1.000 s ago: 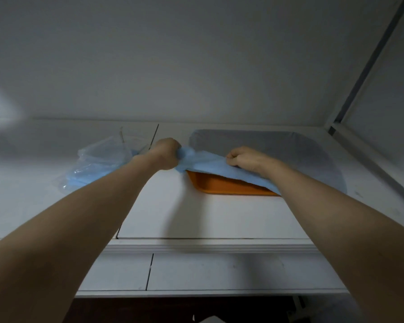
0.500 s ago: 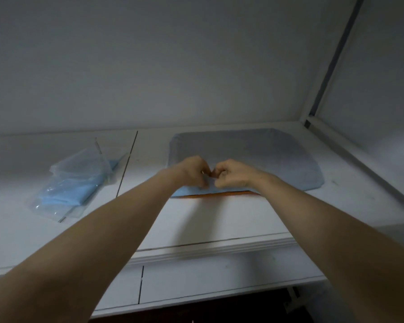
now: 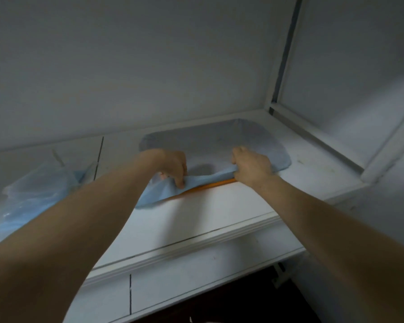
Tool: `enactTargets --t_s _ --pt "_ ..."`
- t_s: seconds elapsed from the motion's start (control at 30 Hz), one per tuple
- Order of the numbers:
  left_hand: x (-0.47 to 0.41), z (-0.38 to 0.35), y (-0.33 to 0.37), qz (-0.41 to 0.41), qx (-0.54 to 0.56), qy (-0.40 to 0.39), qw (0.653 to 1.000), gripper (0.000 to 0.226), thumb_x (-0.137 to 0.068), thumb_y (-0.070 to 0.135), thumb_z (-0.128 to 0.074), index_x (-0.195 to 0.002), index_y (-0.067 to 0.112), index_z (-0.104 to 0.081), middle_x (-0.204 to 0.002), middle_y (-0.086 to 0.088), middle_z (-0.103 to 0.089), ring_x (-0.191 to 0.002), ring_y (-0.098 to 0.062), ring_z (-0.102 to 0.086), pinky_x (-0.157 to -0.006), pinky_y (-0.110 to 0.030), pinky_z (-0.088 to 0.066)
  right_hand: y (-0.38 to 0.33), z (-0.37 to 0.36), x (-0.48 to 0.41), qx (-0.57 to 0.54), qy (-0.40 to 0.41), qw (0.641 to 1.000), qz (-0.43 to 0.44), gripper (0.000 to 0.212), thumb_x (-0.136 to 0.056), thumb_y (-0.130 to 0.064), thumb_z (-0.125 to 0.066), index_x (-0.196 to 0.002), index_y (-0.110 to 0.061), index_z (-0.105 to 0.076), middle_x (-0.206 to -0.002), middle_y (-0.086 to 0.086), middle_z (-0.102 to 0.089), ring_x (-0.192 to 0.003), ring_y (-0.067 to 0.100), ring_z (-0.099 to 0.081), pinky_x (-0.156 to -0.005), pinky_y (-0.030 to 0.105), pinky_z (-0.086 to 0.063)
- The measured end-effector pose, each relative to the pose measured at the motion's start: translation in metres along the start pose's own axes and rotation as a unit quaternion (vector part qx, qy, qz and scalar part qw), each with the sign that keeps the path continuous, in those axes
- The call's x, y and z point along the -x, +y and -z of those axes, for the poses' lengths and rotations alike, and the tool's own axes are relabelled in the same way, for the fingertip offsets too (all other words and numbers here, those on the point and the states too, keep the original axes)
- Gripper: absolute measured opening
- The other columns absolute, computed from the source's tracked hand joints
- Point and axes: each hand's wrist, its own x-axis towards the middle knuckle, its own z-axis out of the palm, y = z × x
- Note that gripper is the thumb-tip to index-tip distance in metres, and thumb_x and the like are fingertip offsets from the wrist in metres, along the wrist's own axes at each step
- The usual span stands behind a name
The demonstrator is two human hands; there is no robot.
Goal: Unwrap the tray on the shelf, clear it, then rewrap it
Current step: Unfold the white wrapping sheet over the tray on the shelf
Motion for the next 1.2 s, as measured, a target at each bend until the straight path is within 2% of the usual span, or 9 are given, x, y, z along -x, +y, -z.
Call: enactTargets --t_s 0.17,0.27,0.47,0.57,0.67,0.77,0.9,1.03,1.2 --pt "-0.009 0.001 0.013 0.016 -0.061 -0.068 0.996 0.024 -0.075 0.017 -0.079 -0.086 0.014 -0.058 -0.074 -0.005 -0.055 -0.061 -0.016 -0.054 -0.053 -0.022 -0.048 0.023 -0.009 0.011 -0.019 0.011 0.996 -0.089 0.027 -0.088 -0.024 -0.059 -0.113 -0.012 -0.056 -0.115 0.009 -0.062 -0.109 0.028 -0.059 -0.083 0.033 -0.048" --pt "-0.013 0.002 0.029 0.003 -0.101 -0.071 0.992 0.025 -0.073 0.029 -0.079 -0.081 0.012 -0.062 -0.081 -0.007 -0.058 -0.069 -0.02 -0.056 -0.059 -0.025 -0.049 0.03 -0.009 0.016 -0.079 0.022 0.99 -0.117 0.02 -0.09 -0.015 -0.056 -0.11 -0.01 -0.059 -0.113 0.011 -0.063 -0.107 0.029 -0.059 -0.083 0.033 -0.047" --pt "-0.021 -0.01 0.093 -0.111 0.022 0.103 0.988 0.071 -0.069 0.056 -0.074 -0.122 0.014 -0.054 -0.116 -0.003 -0.058 -0.107 -0.024 -0.056 -0.084 -0.029 -0.042 0.036 -0.011 0.026 -0.187 0.083 0.969 -0.135 0.014 -0.091 -0.013 -0.056 -0.103 -0.006 -0.058 -0.102 0.014 -0.067 -0.099 0.03 -0.06 -0.075 0.032 -0.044" --pt "-0.031 -0.021 0.117 -0.147 0.017 0.203 0.968 0.054 -0.079 0.05 -0.067 -0.119 0.016 -0.054 -0.119 -0.007 -0.06 -0.109 -0.026 -0.057 -0.085 -0.032 -0.045 0.041 -0.014 0.031 -0.213 0.099 0.963 -0.133 0.018 -0.089 -0.009 -0.056 -0.106 -0.005 -0.06 -0.104 0.014 -0.066 -0.099 0.03 -0.061 -0.079 0.035 -0.046" --pt "-0.038 -0.02 0.125 -0.141 0.024 0.229 0.963 0.032 -0.087 0.038 -0.06 -0.111 0.017 -0.062 -0.12 -0.006 -0.062 -0.112 -0.027 -0.058 -0.088 -0.034 -0.048 0.051 -0.02 0.031 -0.198 0.087 0.966 -0.144 0.028 -0.086 -0.021 -0.062 -0.114 -0.013 -0.059 -0.115 0.007 -0.063 -0.106 0.027 -0.06 -0.084 0.034 -0.048" --pt "-0.041 -0.01 0.122 -0.127 0.012 0.202 0.971 0.027 -0.083 0.031 -0.063 -0.105 0.015 -0.068 -0.113 -0.007 -0.066 -0.107 -0.027 -0.06 -0.088 -0.034 -0.051 0.064 -0.024 0.024 -0.161 0.048 0.973 -0.157 0.041 -0.082 -0.038 -0.067 -0.116 -0.017 -0.056 -0.12 0.003 -0.059 -0.11 0.024 -0.058 -0.088 0.033 -0.048" --pt "-0.054 0.006 0.125 -0.098 0.036 0.119 0.987 0.019 -0.077 0.022 -0.066 -0.089 0.008 -0.07 -0.087 -0.008 -0.069 -0.08 -0.023 -0.063 -0.063 -0.028 -0.048 0.086 -0.026 0.014 -0.122 0.028 0.983 -0.136 0.046 -0.079 -0.048 -0.069 -0.108 -0.015 -0.056 -0.113 0.004 -0.055 -0.102 0.024 -0.058 -0.079 0.033 -0.047" --pt "-0.057 0.014 0.122 -0.072 0.049 0.053 0.995 0.018 -0.077 0.019 -0.067 -0.067 0.012 -0.055 -0.064 -0.002 -0.056 -0.056 -0.014 -0.055 -0.048 -0.022 -0.042 0.089 -0.026 0.014 -0.095 0.012 0.992 -0.079 0.032 -0.085 -0.042 -0.063 -0.103 -0.016 -0.061 -0.113 0.003 -0.057 -0.104 0.023 -0.058 -0.08 0.033 -0.047" --pt "-0.069 0.017 0.146 -0.065 -0.004 -0.007 0.998 0.026 -0.077 0.029 -0.068 -0.092 0.008 -0.062 -0.075 -0.003 -0.062 -0.066 -0.015 -0.061 -0.058 -0.024 -0.047 0.104 -0.021 0.011 -0.102 0.049 0.992 -0.052 0.017 -0.088 -0.025 -0.056 -0.099 -0.013 -0.063 -0.106 0.005 -0.064 -0.099 0.026 -0.06 -0.076 0.033 -0.045"
